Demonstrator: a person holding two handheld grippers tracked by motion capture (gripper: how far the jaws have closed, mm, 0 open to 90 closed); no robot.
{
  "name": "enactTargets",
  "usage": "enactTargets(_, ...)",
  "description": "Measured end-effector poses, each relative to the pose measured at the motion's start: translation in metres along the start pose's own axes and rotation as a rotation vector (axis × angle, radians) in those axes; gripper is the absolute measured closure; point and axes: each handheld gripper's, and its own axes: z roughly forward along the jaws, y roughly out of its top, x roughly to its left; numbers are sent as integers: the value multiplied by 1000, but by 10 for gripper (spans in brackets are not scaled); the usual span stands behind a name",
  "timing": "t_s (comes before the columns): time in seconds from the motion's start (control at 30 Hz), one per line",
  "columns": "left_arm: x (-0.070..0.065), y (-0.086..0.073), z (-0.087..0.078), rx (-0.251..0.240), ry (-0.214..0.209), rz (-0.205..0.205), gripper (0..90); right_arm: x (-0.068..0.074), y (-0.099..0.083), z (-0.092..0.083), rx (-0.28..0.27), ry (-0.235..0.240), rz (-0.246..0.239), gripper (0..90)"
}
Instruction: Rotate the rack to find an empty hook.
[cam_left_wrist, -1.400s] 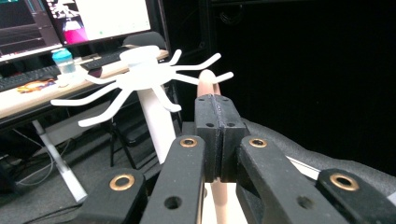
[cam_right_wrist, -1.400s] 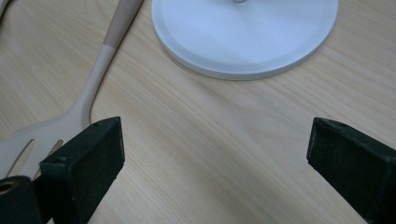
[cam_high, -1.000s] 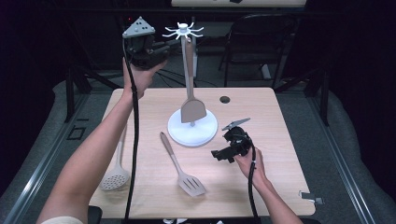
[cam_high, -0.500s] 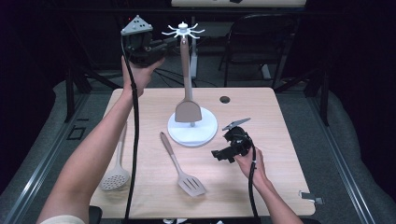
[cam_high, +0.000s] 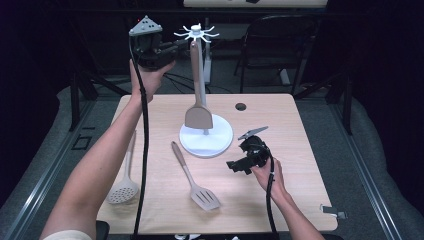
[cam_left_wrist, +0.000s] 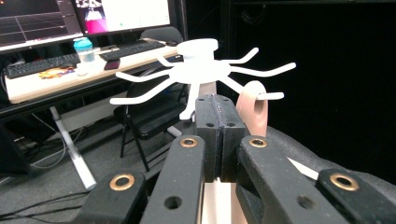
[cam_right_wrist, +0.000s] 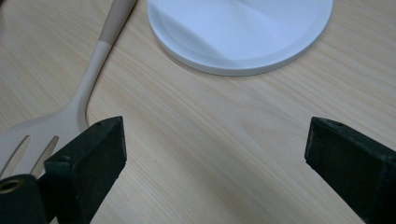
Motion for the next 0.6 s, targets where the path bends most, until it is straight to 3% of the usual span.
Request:
enactTargets(0.27,1,-5,-8,-7,-4,2,900,0,0,0,12,2,3,51)
enactTargets(0.6,1,-24,-8,30,-15,-4,865,1,0,1,19,4,-5,55)
